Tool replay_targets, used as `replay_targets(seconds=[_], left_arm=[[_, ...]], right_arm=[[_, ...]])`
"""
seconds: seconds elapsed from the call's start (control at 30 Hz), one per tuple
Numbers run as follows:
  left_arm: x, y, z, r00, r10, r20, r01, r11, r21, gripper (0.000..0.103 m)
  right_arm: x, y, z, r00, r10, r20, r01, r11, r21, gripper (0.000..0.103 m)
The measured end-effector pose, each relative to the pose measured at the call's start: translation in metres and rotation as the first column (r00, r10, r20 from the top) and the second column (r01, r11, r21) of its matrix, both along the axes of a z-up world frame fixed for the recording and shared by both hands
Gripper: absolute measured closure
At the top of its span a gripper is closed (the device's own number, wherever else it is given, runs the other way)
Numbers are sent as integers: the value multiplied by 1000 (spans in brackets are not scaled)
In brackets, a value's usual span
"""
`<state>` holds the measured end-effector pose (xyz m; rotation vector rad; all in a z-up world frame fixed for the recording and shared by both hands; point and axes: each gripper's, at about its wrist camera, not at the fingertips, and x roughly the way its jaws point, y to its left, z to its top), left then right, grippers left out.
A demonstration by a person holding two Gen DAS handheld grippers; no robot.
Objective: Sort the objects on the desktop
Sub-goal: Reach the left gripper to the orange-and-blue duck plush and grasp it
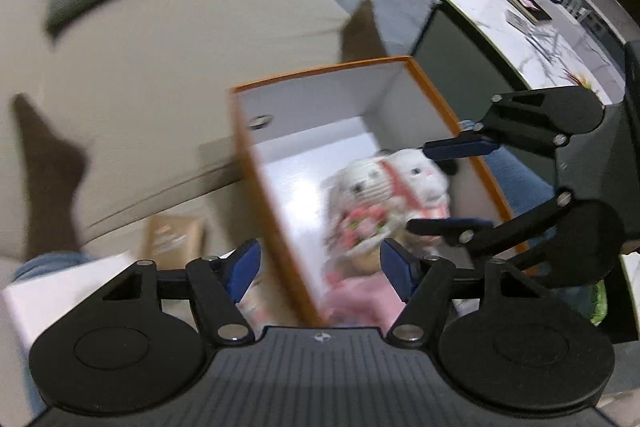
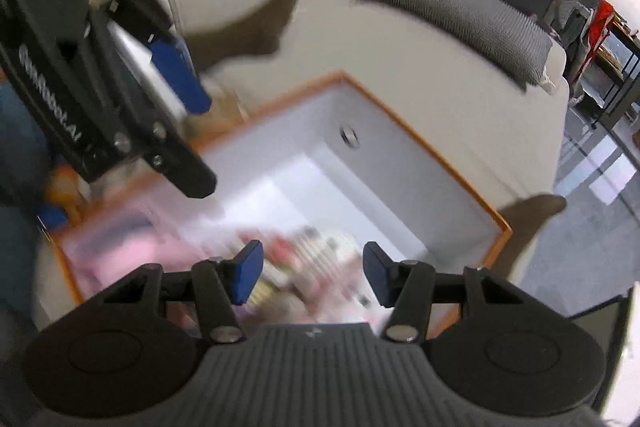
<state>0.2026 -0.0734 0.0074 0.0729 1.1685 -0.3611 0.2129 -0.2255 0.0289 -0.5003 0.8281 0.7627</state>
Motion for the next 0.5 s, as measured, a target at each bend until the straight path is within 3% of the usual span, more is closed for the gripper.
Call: replay_targets(seconds=[0.13, 0.3, 0.43, 0.5], left_arm=[[-28, 34, 2, 998, 59, -19, -58, 997, 46, 26], [-62, 67, -20, 982, 139, -128, -125, 986, 112, 31], [-83, 86, -47, 941, 256, -219, -242, 966, 92, 32], [-88, 97, -63, 900, 329, -285, -322, 944, 72, 32]], right_arm=[[-7, 26, 13, 999, 11, -35, -7, 993, 119, 46], [-37, 77, 25, 991, 130, -35, -125, 986, 110, 54], [-60, 113, 22, 976, 207, -65, -202, 976, 78, 68], [-75, 129, 18, 972, 226, -67, -224, 974, 30, 78]])
